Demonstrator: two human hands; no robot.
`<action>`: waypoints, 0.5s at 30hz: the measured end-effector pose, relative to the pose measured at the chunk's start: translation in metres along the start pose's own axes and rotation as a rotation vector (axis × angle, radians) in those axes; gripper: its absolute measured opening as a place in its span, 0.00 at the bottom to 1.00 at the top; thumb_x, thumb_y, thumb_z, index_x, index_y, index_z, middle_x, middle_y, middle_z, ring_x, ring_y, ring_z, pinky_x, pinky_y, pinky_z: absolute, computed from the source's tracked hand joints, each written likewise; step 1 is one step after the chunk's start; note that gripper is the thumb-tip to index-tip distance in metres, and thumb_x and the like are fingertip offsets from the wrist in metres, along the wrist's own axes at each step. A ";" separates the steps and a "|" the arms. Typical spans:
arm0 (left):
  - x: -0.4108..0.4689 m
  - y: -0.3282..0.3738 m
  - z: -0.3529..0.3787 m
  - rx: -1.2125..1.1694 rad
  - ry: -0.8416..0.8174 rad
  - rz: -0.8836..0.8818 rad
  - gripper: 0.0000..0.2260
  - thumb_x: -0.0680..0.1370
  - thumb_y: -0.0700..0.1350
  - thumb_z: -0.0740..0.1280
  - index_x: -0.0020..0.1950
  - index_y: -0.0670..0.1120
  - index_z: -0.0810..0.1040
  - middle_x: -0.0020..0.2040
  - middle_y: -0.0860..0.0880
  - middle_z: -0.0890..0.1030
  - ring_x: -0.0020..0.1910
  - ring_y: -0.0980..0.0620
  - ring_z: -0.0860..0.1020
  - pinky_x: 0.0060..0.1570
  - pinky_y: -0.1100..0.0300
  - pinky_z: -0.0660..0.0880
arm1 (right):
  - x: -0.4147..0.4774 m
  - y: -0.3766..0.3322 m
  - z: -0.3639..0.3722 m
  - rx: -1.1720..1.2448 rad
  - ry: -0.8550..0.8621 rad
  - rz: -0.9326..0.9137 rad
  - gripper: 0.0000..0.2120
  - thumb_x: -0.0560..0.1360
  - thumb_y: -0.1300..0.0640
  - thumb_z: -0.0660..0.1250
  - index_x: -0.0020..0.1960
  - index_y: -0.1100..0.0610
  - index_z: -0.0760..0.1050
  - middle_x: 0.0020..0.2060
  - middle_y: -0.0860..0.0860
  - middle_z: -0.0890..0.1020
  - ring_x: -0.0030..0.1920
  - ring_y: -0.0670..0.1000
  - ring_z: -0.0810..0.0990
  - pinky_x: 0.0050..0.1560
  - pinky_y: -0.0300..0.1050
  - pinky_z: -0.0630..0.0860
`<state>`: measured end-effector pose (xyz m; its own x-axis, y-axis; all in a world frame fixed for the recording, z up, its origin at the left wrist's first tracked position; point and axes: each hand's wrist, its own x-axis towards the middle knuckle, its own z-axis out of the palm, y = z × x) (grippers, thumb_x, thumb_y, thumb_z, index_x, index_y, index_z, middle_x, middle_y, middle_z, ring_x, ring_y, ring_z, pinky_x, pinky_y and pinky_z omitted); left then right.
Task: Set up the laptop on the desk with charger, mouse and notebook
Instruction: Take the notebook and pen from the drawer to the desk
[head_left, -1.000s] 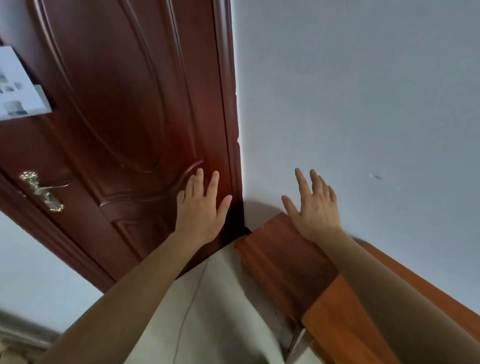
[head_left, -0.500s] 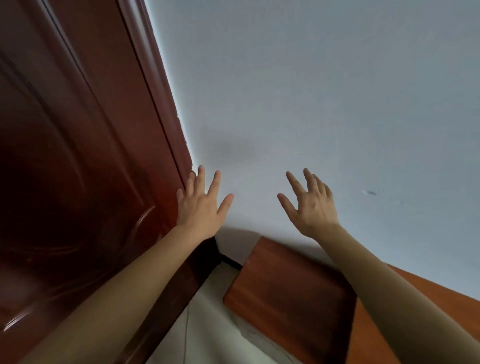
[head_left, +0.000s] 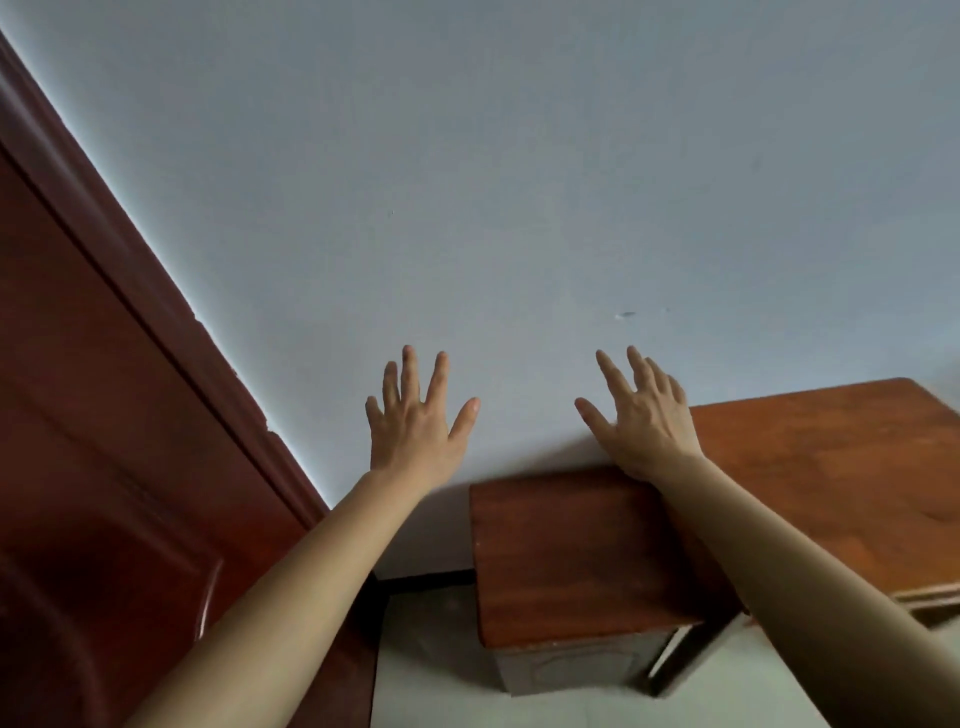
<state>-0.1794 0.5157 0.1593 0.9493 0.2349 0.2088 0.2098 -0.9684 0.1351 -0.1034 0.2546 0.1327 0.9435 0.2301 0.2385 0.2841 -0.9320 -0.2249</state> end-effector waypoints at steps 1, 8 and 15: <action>-0.003 -0.003 0.001 -0.018 -0.008 0.010 0.32 0.81 0.66 0.46 0.81 0.55 0.44 0.82 0.44 0.41 0.80 0.40 0.45 0.74 0.36 0.53 | -0.010 -0.003 -0.002 -0.016 -0.001 0.015 0.35 0.80 0.32 0.51 0.82 0.45 0.49 0.81 0.59 0.54 0.80 0.59 0.55 0.79 0.58 0.54; -0.035 0.009 0.042 -0.052 -0.064 0.022 0.32 0.81 0.66 0.47 0.81 0.54 0.45 0.82 0.42 0.43 0.80 0.39 0.47 0.73 0.37 0.56 | -0.044 0.020 0.008 -0.049 -0.003 -0.007 0.38 0.79 0.33 0.56 0.82 0.48 0.49 0.80 0.59 0.56 0.80 0.60 0.56 0.78 0.59 0.57; -0.072 0.034 0.160 -0.087 -0.173 -0.054 0.31 0.81 0.63 0.53 0.81 0.53 0.54 0.81 0.41 0.52 0.79 0.38 0.55 0.73 0.40 0.60 | -0.083 0.092 0.123 0.087 -0.069 0.065 0.38 0.79 0.34 0.57 0.82 0.49 0.50 0.80 0.60 0.57 0.79 0.60 0.58 0.77 0.58 0.59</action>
<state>-0.2031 0.4522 -0.0058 0.9649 0.2607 0.0304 0.2474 -0.9421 0.2264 -0.1350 0.1837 -0.0241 0.9690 0.1920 0.1557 0.2333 -0.9183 -0.3198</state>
